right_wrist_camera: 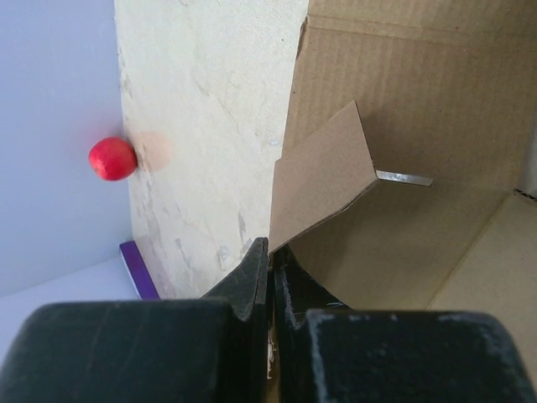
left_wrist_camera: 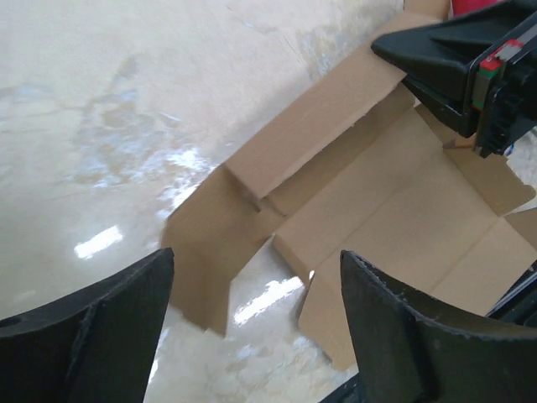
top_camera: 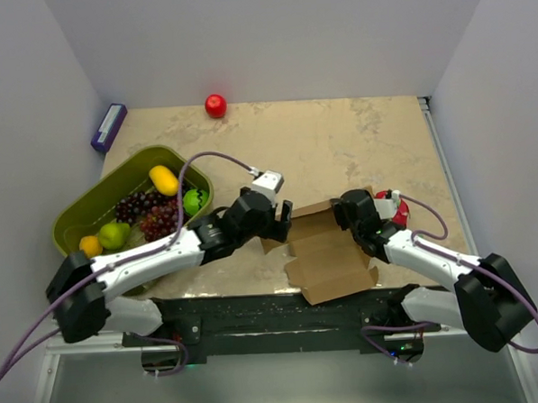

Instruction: Fold the paper box

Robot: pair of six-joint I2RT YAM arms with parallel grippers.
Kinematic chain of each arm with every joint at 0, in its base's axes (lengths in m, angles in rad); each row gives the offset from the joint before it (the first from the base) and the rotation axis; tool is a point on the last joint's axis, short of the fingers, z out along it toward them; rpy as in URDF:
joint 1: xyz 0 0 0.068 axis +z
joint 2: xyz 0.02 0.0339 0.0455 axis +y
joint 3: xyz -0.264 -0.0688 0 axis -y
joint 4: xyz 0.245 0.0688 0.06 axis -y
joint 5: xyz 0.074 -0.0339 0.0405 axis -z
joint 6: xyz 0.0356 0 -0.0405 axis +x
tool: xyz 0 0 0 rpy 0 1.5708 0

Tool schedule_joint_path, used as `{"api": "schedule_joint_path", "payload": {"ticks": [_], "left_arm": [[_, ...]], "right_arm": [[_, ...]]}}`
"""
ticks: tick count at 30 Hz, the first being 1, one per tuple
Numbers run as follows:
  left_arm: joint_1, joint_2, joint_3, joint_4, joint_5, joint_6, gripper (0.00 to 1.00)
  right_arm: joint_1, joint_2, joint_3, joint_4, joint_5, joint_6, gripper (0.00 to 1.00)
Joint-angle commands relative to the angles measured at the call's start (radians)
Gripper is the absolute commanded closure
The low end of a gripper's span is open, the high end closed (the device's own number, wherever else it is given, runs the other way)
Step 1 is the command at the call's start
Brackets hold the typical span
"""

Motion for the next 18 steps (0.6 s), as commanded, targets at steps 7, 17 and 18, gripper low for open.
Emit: {"api": "schedule_joint_path", "payload": {"ticks": [7, 17, 18], "left_arm": [[0.03, -0.182, -0.202, -0.048, -0.098, -0.074, 0.12], [0.094, -0.071, -0.253, 0.14, -0.023, -0.025, 0.37], [0.094, -0.071, -0.254, 0.166, -0.02, -0.024, 0.39]], "right_arm": [[0.006, -0.04, -0.003, 0.025, 0.033, -0.01, 1.0], [0.006, -0.049, -0.012, 0.036, 0.033, -0.008, 1.0], [0.007, -0.048, -0.012, 0.036, 0.035, -0.01, 1.0]]}}
